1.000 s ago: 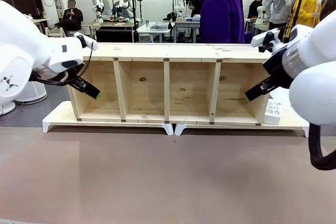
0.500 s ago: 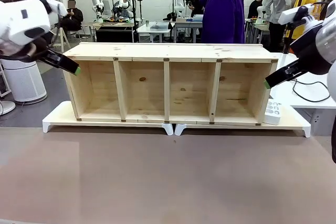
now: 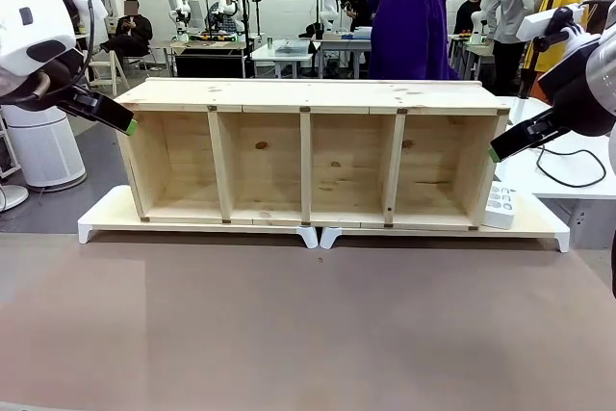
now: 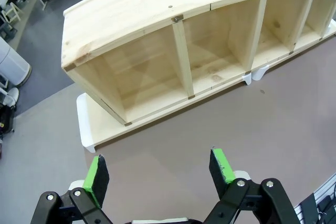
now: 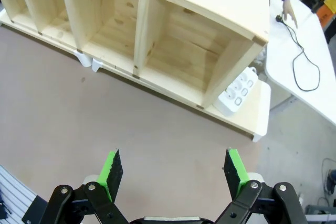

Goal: Perform cable management.
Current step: When the cord part of the Power Cable appears at the lower middle area of the table and stops, grasp the cord part of the Power Cable.

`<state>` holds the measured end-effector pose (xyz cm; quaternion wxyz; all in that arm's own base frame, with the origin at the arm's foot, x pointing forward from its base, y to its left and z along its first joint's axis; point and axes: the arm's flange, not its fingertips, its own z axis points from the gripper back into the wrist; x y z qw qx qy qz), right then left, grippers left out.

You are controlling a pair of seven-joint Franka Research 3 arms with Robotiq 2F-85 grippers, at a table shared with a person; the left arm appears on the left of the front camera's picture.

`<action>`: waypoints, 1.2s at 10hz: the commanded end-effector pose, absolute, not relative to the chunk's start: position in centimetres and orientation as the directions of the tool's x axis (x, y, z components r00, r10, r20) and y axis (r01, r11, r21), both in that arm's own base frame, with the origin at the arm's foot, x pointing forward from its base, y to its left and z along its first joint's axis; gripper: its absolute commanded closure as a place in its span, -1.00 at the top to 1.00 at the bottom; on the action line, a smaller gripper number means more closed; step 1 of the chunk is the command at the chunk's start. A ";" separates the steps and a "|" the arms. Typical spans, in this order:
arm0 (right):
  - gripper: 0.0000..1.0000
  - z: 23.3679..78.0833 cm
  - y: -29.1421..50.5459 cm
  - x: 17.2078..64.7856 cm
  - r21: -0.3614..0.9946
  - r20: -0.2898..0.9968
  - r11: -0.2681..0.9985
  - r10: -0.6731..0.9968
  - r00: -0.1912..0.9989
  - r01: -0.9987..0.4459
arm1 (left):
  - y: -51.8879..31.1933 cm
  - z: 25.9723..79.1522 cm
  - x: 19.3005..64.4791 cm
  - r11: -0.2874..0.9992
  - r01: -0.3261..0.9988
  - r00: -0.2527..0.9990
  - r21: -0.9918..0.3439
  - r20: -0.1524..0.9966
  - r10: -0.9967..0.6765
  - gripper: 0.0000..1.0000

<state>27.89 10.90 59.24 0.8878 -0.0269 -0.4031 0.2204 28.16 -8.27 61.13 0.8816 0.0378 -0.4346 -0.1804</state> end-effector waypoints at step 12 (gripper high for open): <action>1.00 59.3 10.8 28.0 -0.229 0.706 0.899 0.417 0.573 -0.373 | -8.4 61.1 28.5 0.927 0.292 0.543 0.236 0.757 -0.364 1.00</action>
